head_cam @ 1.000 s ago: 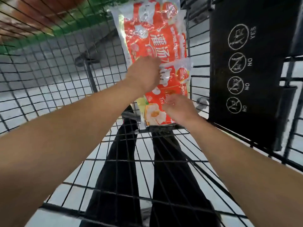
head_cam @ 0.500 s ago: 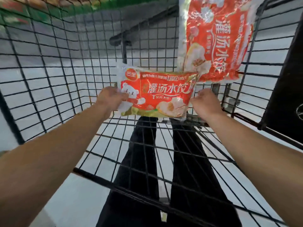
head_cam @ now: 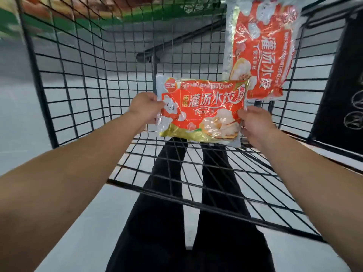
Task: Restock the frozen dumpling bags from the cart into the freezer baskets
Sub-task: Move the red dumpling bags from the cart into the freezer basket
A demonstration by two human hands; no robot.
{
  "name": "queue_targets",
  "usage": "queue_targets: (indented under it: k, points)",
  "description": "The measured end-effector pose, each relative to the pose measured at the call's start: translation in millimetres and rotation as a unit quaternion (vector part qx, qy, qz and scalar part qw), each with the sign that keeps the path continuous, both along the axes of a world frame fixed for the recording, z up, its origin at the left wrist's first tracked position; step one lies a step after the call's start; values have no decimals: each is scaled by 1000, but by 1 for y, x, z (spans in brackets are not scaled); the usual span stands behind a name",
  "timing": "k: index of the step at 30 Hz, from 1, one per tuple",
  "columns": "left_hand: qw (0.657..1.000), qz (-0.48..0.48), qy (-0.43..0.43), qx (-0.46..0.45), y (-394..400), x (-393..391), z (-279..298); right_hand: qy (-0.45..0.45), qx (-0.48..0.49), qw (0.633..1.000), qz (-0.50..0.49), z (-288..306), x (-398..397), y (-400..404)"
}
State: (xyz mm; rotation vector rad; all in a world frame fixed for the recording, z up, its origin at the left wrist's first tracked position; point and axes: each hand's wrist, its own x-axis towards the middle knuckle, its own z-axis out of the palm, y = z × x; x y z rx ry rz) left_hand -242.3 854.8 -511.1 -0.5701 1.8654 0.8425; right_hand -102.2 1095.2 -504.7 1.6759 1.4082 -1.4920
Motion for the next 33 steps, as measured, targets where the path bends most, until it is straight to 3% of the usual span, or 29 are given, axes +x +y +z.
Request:
queue_targets:
  k: [6,15,24,33]
  points:
    - [997,-5,63,44,-17,-14,96,64,65,995,-41,92,-18,-10]
    - [967,47,223,111,-63,7,224,206,144,968,-7,219,-16,-23]
    - [909,140,356,164,-127,86,362,337,169,926,26,368,32,-88]
    - [848,185,461,185,-197,102,481,420,165,889,78,481,23,-155]
